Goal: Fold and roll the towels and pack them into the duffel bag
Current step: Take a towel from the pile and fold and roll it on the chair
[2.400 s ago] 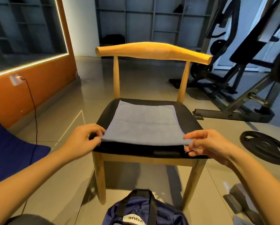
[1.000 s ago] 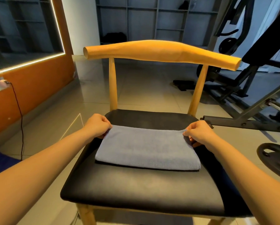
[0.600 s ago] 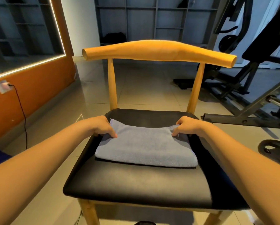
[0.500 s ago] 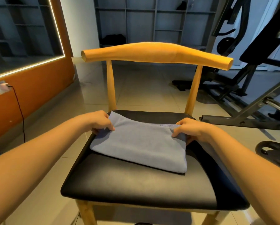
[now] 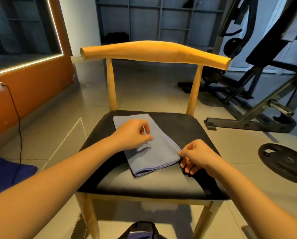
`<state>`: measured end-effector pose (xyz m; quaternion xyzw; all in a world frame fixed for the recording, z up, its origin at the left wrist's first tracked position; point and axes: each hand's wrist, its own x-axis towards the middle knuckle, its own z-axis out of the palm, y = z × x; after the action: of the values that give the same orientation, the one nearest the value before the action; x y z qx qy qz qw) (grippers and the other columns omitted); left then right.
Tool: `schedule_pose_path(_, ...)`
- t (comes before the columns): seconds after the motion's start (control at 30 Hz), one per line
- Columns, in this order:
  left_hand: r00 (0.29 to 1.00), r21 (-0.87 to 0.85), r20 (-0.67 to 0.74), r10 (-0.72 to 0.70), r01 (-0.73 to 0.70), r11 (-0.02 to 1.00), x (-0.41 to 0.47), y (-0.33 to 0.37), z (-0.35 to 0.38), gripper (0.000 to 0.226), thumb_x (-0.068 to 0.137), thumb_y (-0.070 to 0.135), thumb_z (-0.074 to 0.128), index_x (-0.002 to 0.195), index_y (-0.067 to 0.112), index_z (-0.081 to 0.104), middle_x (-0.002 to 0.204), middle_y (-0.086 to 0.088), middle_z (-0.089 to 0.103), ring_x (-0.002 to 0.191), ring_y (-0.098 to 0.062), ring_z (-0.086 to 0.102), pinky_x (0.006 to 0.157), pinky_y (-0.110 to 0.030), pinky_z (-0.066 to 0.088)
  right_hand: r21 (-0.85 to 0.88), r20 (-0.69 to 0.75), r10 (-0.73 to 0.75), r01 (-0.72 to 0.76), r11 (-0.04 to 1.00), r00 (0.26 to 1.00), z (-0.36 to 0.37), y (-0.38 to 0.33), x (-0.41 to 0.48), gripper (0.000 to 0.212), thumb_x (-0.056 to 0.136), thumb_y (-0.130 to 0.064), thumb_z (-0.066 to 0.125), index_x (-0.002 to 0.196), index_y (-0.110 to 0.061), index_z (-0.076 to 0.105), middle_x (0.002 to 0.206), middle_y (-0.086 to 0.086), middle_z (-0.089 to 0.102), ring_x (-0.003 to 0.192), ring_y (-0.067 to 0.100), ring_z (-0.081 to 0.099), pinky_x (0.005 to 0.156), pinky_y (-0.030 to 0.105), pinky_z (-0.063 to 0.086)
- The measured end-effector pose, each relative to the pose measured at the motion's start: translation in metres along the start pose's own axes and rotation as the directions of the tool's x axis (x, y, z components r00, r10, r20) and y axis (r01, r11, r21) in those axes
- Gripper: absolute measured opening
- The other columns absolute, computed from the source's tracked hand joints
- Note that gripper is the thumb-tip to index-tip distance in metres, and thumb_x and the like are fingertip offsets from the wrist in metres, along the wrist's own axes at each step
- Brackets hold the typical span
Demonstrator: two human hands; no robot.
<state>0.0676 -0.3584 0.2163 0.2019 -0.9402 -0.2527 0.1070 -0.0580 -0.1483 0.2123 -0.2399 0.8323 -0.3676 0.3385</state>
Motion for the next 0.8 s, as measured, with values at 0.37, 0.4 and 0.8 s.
schedule_pose_path(0.37,0.939,0.392,0.07,0.335,-0.335,0.857,-0.115,-0.011,0.019,0.042,0.09,0.06,0.061,0.12,0.031,0.064,0.113,0.014,0.059,0.102,-0.004,0.054,0.086,-0.023,0.051,-0.228,-0.024,0.015,-0.02,0.973,1.0,-0.004,0.011,-0.018,0.027,0.097,-0.02,0.062,0.082,0.001,0.071,0.062,0.01,0.07,0.046,0.017,0.062,0.046,0.026,0.051)
schedule_pose_path(0.4,0.929,0.427,0.046,0.368,-0.351,0.833,-0.117,-0.015,0.02,0.038,0.092,0.056,0.06,0.118,0.03,0.067,0.113,0.012,0.062,0.102,-0.006,0.056,0.085,-0.024,0.052,-0.351,-0.082,-0.052,0.02,0.936,0.995,-0.004,0.013,-0.017,0.028,0.094,-0.024,0.066,0.078,-0.003,0.072,0.061,0.008,0.071,0.049,0.017,0.065,0.05,0.029,0.055)
schedule_pose_path(0.8,0.877,0.662,0.013,0.481,-0.367,0.653,-0.121,-0.02,0.026,0.022,0.092,0.032,0.068,0.109,0.02,0.073,0.097,0.002,0.068,0.086,-0.014,0.061,0.072,-0.026,0.051,-0.755,0.281,-0.779,0.631,0.181,0.56,0.025,0.028,-0.023,0.026,0.094,-0.045,0.062,0.115,-0.031,0.069,0.11,-0.011,0.063,0.101,0.013,0.058,0.088,0.031,0.047)
